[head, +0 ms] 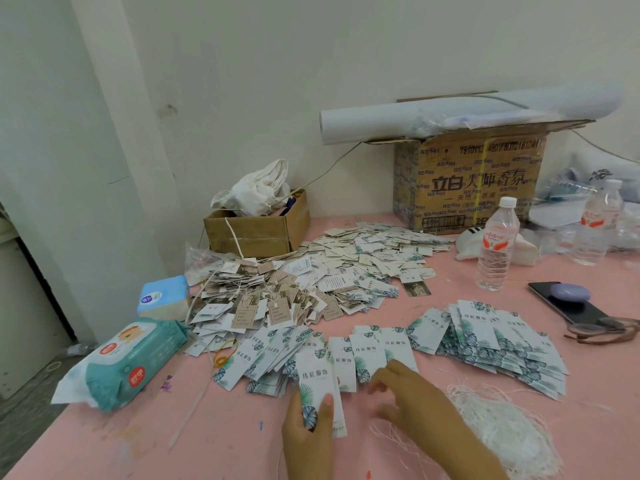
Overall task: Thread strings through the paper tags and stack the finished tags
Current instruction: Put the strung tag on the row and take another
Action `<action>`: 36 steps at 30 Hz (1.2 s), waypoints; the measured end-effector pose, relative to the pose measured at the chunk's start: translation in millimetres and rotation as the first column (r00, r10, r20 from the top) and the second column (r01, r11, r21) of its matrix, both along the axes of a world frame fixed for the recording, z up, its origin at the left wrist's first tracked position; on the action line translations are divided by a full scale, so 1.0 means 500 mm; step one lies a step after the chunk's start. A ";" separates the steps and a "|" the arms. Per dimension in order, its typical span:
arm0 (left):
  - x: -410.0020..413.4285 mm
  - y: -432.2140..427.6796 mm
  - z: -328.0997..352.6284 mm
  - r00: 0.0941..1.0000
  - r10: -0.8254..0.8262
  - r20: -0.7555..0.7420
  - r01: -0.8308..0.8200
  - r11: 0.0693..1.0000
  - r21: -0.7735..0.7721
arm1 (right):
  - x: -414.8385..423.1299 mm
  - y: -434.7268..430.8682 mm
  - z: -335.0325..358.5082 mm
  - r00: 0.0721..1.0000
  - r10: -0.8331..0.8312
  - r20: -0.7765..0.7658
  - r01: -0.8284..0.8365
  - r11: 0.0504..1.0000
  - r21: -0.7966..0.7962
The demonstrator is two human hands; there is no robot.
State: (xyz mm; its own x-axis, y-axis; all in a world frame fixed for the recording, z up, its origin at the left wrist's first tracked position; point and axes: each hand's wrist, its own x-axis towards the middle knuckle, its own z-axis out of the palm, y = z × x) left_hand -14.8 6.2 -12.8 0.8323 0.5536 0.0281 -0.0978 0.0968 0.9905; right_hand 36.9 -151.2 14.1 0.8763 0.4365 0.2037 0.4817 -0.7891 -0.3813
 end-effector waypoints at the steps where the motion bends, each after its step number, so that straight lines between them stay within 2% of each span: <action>1: 0.000 -0.001 -0.001 1.000 -0.010 0.004 0.010 1.000 0.016 | 0.002 -0.014 0.002 0.992 -0.019 -0.121 0.013 0.999 -0.048; 3: 0.000 -0.002 -0.005 0.999 -0.035 0.008 0.034 0.998 0.048 | 0.002 -0.032 0.006 0.962 -0.059 -0.267 0.037 0.996 -0.085; 6: -0.002 -0.005 0.000 0.996 -0.060 0.067 0.056 0.996 0.062 | -0.003 -0.028 0.005 0.931 -0.077 -0.356 0.063 0.997 -0.050; 9: -0.006 -0.004 0.008 0.994 -0.086 0.072 0.082 0.995 0.057 | -0.008 -0.015 0.013 0.941 -0.069 -0.331 0.042 0.995 -0.088; 13: -0.014 -0.002 0.008 0.986 -0.165 -0.025 0.167 0.975 0.147 | -0.011 -0.006 0.040 0.966 -0.048 -0.255 0.037 0.998 -0.047; 16: -0.013 -0.004 0.007 0.971 -0.236 -0.037 0.238 0.953 0.189 | -0.014 -0.007 0.047 0.986 -0.012 -0.165 0.019 0.999 0.040; 21: -0.019 -0.013 0.011 0.959 -0.285 0.000 0.278 0.935 0.220 | -0.023 0.005 0.029 0.975 0.160 -0.152 -0.130 0.973 0.188; 27: -0.016 -0.017 0.013 0.958 -0.278 -0.064 0.285 0.919 0.274 | -0.023 0.018 -0.001 0.983 0.167 0.072 -0.178 0.965 0.195; 31: -0.018 -0.016 0.012 0.936 -0.330 -0.125 0.353 0.863 0.362 | -0.022 0.029 -0.003 0.919 0.134 0.371 -0.206 0.965 0.160; 33: -0.015 -0.013 0.012 0.943 -0.312 -0.118 0.333 0.880 0.338 | -0.022 0.037 -0.008 0.891 0.131 0.435 -0.233 0.954 0.191; 36: -0.013 -0.003 0.012 0.957 -0.270 -0.104 0.287 0.931 0.226 | -0.026 0.050 -0.012 0.885 0.142 0.444 -0.285 0.919 0.274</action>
State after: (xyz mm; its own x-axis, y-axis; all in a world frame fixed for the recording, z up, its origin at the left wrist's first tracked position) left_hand -21.3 4.8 -6.6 0.9567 0.2836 0.0657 -0.0303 -0.1273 0.9914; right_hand 23.7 -126.4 8.2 0.5756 0.4501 0.6827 0.7916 -0.5161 -0.3272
